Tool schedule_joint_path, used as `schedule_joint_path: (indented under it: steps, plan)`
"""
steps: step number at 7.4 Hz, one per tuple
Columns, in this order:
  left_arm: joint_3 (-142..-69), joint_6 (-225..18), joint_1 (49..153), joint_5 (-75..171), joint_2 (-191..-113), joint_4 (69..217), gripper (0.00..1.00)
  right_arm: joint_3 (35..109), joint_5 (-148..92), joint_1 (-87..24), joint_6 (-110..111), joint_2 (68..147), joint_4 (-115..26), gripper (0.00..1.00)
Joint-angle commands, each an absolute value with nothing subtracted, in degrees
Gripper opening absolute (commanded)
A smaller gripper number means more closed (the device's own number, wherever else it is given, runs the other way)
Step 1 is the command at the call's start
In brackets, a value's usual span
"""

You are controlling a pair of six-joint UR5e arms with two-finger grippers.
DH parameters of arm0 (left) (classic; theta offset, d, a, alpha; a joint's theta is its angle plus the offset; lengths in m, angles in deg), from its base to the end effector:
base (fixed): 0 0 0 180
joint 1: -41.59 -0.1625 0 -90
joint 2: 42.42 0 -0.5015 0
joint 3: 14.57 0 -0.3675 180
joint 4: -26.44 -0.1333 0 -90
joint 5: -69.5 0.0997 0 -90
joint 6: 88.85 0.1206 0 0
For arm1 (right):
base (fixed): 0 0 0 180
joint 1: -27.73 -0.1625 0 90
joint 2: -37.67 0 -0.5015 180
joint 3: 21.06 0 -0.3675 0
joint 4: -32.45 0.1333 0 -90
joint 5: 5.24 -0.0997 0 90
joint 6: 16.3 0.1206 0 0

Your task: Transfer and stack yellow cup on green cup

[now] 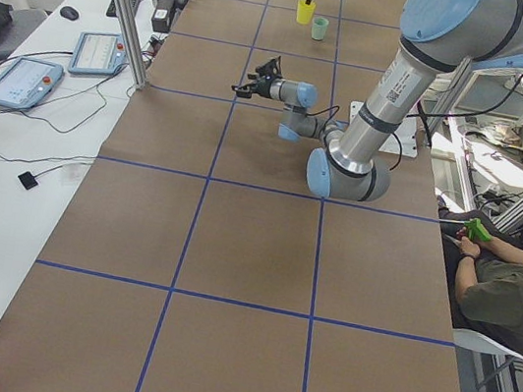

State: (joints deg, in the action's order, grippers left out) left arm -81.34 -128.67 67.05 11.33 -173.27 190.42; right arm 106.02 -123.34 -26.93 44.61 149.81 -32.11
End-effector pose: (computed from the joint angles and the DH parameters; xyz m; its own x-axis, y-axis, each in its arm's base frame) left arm 0.6177 -0.5122 0.3281 0.6300 0.4228 -0.6514 0.5581 0.3369 0.7583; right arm -0.1175 -0.2979 0.5487 0.6491 0.1739 0.7406 -0.2603 0.9655 0.0014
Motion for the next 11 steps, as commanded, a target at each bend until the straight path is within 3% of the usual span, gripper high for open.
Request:
schedule_joint_path:
  steps: [1,5,11]
  plan:
    - [-80.5,-140.1,76.0,-0.7,-173.1,181.1,1.0,105.9,-123.3,-28.1,44.5,158.6,-25.3,0.0]
    - [-80.4,-140.2,77.3,-1.8,-173.0,179.4,1.0,101.2,-128.7,-27.8,45.1,158.6,-19.8,0.0]
    - [-80.5,-142.3,76.8,-1.8,-172.6,179.5,1.0,99.9,-129.0,-27.8,45.1,159.0,-19.8,0.0]
